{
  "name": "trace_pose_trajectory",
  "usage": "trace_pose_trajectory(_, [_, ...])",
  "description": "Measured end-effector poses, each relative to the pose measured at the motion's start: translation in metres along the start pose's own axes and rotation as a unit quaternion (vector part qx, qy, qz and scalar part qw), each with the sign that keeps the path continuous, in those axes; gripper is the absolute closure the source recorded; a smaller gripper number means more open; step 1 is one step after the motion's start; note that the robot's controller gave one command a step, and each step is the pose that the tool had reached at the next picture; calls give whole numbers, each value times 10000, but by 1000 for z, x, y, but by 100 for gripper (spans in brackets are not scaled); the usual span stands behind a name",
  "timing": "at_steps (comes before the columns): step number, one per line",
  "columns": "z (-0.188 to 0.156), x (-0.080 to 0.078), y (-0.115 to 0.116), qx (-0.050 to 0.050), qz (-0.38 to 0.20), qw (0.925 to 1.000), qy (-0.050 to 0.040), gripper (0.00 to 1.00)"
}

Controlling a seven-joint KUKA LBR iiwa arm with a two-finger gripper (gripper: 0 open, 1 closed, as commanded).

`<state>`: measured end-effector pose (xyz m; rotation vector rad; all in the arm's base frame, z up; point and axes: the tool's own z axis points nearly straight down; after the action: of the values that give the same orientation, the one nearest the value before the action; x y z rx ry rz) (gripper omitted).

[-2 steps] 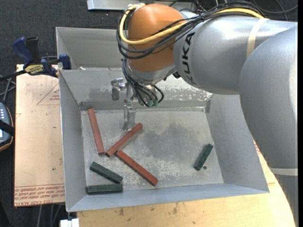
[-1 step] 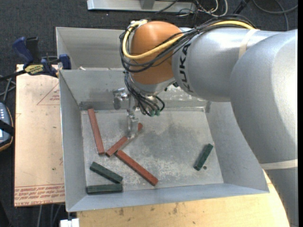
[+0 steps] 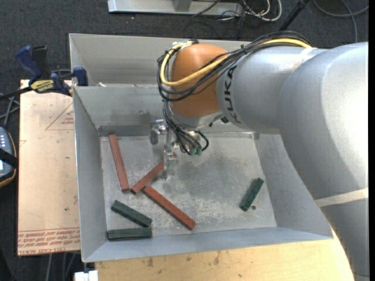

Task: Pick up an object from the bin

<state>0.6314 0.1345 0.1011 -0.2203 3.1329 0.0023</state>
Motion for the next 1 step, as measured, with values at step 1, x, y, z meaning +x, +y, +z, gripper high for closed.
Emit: trace_pose_trajectory(1, [31,35,8,-4,-1064,9943,-2,100])
